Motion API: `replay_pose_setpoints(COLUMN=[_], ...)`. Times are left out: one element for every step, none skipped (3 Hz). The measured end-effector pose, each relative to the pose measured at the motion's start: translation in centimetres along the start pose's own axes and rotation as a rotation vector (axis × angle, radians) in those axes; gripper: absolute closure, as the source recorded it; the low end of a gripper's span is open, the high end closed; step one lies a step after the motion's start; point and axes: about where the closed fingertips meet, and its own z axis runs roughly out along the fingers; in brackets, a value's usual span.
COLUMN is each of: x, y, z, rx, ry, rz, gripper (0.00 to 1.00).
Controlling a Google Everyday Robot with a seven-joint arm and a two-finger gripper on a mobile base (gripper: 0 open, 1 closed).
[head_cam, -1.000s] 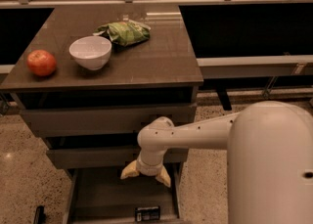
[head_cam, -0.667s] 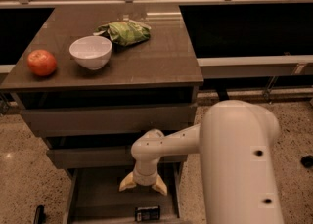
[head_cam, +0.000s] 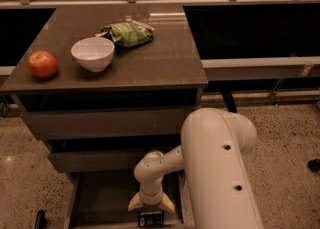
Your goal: Pick rxbar blueberry from bottom drawer and place on counter
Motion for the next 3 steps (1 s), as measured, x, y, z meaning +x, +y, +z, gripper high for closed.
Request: replay_pose_setpoints(x=[0.0, 0.5, 0.7], y=[0.0, 0.3, 2.8], z=[0.6, 1.4, 3.5], rx=[0.006, -0.008, 0.007], ry=[0.007, 0.012, 0.051], rz=[0.002, 0.016, 0.012], gripper=[0.00, 0.00, 0.00])
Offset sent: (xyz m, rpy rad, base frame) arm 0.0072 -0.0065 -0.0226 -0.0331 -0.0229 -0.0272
